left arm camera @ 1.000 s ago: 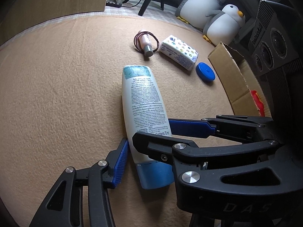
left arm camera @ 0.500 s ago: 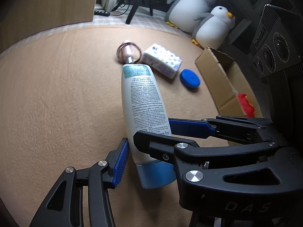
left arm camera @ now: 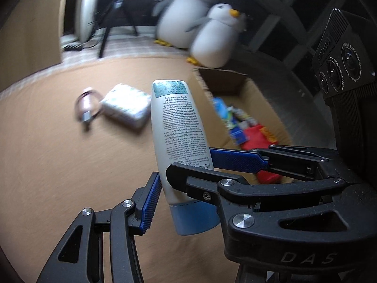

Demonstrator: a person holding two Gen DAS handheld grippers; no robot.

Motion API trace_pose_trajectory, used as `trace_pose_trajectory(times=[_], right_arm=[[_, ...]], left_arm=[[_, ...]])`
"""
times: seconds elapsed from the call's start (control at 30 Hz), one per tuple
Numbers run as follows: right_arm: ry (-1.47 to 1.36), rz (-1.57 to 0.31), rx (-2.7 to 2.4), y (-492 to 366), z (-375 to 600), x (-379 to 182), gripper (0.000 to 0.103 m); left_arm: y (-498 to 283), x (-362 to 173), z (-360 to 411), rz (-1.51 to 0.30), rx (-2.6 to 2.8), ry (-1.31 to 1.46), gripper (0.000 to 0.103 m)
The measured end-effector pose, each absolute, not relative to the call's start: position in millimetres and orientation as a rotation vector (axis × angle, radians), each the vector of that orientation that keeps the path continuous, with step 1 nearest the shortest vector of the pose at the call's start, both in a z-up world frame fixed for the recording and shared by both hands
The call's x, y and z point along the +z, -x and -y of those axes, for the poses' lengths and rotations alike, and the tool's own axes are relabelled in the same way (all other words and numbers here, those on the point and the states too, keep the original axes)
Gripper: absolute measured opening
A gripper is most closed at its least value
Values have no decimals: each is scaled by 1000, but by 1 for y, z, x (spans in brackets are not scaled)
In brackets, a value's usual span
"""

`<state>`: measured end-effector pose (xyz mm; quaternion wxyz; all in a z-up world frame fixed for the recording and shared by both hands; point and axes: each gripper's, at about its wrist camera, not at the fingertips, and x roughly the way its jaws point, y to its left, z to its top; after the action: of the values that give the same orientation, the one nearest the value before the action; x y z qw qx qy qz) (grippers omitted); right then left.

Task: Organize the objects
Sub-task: 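Carry the sunscreen bottle over the cardboard box with both tools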

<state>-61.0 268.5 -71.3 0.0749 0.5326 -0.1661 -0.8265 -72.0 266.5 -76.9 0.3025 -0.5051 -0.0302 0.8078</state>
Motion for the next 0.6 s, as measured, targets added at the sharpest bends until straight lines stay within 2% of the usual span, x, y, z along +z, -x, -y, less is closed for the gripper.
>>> trace_pose_trajectory(times=[0.33,0.6], right_arm=[[-1606,558,-2600,31,-341,-57,40],[-1613,637,-2635,19,-382,-61,40]], left_arm=[[73,-66,-355,6,2059,1287,53],[74,-68,-400,-59,2042,1268,49]])
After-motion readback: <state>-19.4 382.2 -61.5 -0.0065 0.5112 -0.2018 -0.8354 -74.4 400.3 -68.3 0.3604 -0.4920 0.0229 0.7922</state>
